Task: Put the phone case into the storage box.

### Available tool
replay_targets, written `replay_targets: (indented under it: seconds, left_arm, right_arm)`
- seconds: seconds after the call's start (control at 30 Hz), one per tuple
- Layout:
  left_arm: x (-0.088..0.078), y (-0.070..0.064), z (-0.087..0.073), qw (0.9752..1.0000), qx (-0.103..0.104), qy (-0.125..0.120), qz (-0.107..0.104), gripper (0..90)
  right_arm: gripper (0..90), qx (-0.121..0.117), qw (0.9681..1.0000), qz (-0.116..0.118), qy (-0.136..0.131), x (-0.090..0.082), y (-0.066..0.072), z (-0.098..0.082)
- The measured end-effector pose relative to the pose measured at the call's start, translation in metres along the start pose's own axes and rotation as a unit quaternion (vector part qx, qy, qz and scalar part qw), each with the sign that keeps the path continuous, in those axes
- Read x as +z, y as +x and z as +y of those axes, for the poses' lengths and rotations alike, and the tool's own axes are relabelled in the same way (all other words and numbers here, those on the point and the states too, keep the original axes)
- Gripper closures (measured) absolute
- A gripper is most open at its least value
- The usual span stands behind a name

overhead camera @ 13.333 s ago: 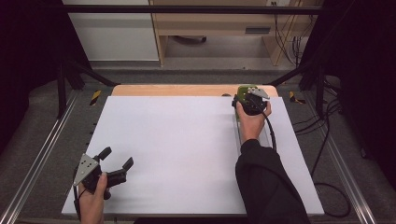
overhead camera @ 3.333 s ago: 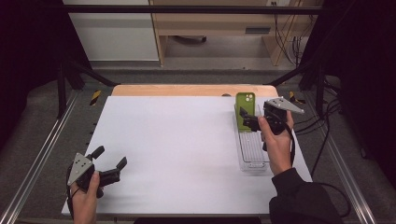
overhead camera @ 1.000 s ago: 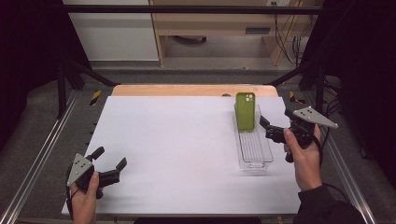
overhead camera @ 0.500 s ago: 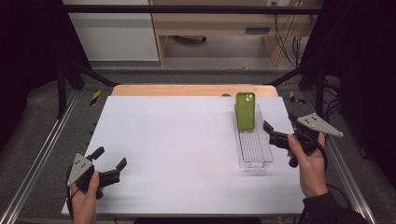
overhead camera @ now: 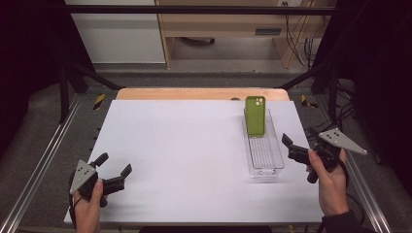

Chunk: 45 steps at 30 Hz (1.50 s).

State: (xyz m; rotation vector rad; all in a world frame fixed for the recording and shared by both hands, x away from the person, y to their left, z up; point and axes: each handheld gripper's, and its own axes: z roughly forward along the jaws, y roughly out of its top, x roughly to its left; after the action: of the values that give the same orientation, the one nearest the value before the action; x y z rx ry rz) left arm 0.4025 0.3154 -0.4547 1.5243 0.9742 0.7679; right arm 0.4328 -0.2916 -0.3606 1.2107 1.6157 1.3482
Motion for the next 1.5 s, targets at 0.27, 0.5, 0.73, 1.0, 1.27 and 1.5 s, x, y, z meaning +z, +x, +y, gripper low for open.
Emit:
replay_targets:
  seconds: [0.27,0.5,0.73,1.0,1.27,1.5]
  left_arm:
    - [0.000,-0.002,0.000,1.0000,-0.001,0.003,0.007,2.0]
    - [0.000,-0.003,0.000,1.0000,-0.003,0.001,0.003,2.0]
    - [0.000,-0.004,0.000,1.0000,-0.001,0.003,0.002,2.0]
    - [0.001,-0.004,0.000,1.0000,-0.001,0.003,-0.001,2.0]
    - [0.001,-0.005,0.000,1.0000,0.001,0.001,-0.008,2.0]
    - [0.001,-0.006,0.000,0.9999,0.005,0.000,-0.016,2.0]
  right_arm:
    - [5.0,0.004,1.0000,-0.008,-0.001,-0.010,-0.006,-0.012]
    - [5.0,0.003,1.0000,-0.008,-0.002,-0.015,-0.007,-0.022]
    - [5.3,-0.006,0.9999,0.000,-0.012,-0.019,-0.008,-0.032]
    - [5.0,-0.004,0.9996,0.001,-0.028,-0.026,-0.014,-0.050]
    - [4.9,-0.002,0.9996,0.002,-0.029,-0.028,-0.016,-0.067]
    - [4.9,-0.001,0.9994,0.013,-0.032,-0.029,-0.013,-0.080]
